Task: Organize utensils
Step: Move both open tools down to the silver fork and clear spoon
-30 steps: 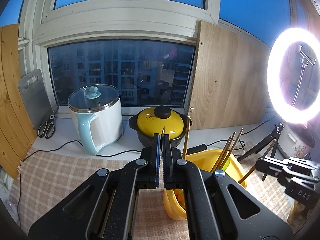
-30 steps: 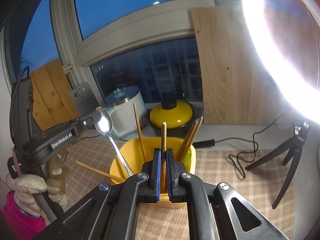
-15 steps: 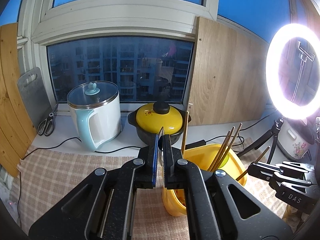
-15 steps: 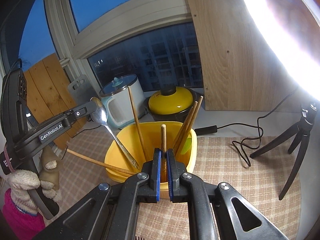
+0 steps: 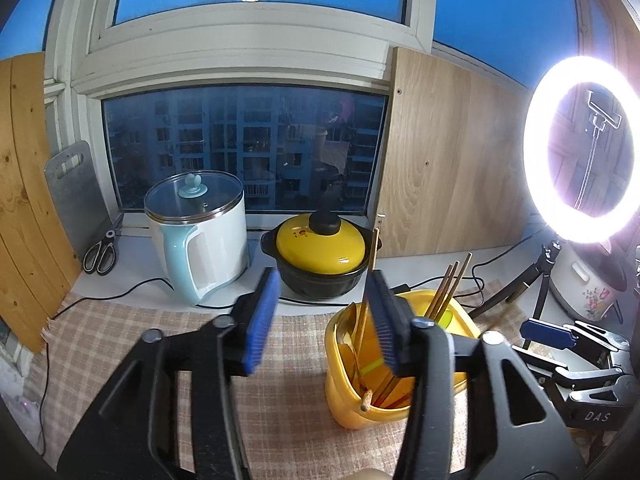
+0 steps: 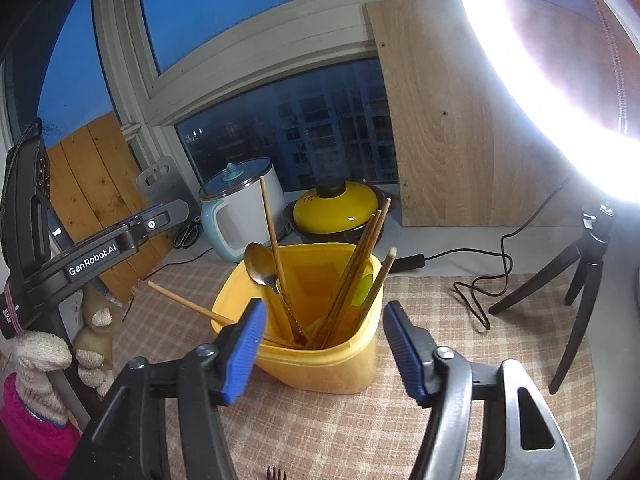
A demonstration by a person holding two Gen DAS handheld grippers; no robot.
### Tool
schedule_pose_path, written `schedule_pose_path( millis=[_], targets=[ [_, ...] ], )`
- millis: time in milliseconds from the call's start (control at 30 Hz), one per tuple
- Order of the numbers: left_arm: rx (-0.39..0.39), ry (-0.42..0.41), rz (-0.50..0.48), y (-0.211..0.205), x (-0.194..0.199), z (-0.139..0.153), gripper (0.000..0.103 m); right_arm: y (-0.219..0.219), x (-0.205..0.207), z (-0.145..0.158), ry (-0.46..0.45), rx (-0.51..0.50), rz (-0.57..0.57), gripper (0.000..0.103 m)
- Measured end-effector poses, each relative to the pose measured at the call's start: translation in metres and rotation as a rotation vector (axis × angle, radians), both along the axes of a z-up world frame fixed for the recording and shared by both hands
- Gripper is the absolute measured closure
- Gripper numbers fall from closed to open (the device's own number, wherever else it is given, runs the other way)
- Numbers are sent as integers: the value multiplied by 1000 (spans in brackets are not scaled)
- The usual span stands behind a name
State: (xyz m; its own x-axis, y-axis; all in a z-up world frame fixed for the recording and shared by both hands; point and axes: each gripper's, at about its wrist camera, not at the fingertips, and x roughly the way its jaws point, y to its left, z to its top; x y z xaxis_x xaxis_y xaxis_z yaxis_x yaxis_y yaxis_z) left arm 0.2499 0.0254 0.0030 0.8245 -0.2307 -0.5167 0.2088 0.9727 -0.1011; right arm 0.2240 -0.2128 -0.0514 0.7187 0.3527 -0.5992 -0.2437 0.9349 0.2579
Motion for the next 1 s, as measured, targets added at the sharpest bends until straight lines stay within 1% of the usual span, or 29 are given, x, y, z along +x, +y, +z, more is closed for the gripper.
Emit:
schedule_pose_path(
  millis=[167, 300, 433, 600, 700, 867, 1000],
  targets=[
    [-5, -8, 10, 4, -9, 4, 51, -3, -12, 2, -10, 0, -9, 20],
    [-1, -20, 9, 6, -19, 7, 46, -5, -21, 2, -14, -2, -13, 14],
    [3, -32, 5, 9, -34, 12, 44, -8, -32, 3, -32, -15, -12, 0],
    [23, -40, 5, 14, -52, 13, 44, -8, -47, -1, -41, -49, 23, 0],
    [35, -26, -3, 16, -62, 7, 44, -9, -56, -6, -45, -64, 59, 0],
    [29, 30, -27, 21, -78, -9, 44, -10, -70, -20, -38, -89, 127, 0],
    [17, 99, -50, 22, -89, -29, 44, -9, -77, -40, -8, -120, 209, 1]
  ],
)
